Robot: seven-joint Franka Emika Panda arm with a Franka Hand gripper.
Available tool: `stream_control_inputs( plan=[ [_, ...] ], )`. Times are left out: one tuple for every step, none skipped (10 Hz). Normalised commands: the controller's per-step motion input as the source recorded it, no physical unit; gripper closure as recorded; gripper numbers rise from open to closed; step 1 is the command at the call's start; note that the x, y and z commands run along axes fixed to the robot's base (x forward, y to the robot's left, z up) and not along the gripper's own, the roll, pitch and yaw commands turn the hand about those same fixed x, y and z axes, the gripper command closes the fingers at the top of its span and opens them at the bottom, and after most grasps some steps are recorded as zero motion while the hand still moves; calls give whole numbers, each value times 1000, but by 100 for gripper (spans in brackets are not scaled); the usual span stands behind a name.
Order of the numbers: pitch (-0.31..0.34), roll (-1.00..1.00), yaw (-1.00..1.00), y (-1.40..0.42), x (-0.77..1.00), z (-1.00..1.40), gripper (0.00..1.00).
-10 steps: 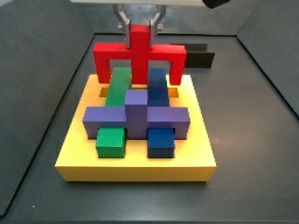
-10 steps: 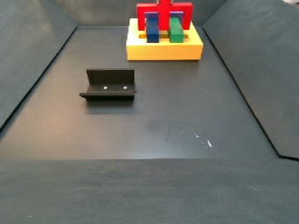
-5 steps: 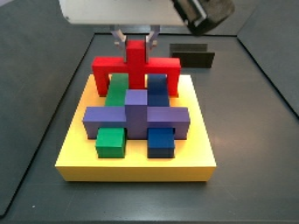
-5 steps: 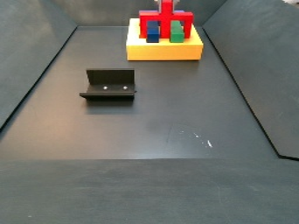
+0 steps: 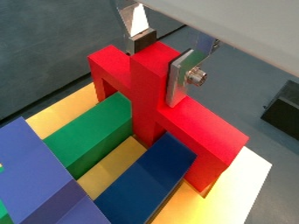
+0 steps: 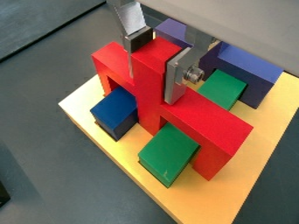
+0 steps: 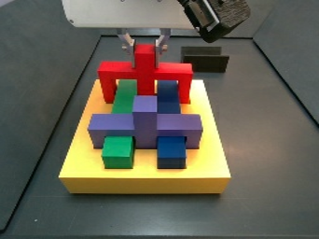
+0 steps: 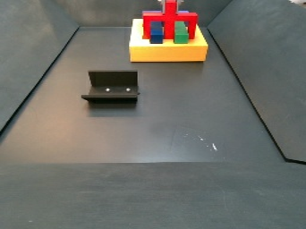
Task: Pick up the red object. Move up. Place the red object on the fixture. Regrasp the red object. Move to above the board. Insert the red object.
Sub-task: Insert the red object.
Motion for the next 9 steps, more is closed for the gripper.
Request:
stream_control_inputs(
  plan=[
    [-13, 0, 0, 0, 163, -306, 100],
    [-27, 0, 0, 0, 174, -269, 100],
    [-21, 24, 26, 29, 14, -394, 100],
    [-33, 11, 26, 103, 0, -497, 100],
    [0, 67, 11, 94, 26, -466, 100],
    [0, 124, 89, 0, -43, -323, 100],
    [-84, 19, 131, -83, -371, -360, 100],
    [-109, 0, 100, -14, -289, -291, 100],
    [-107, 0, 94, -74, 0, -283, 100]
  ],
)
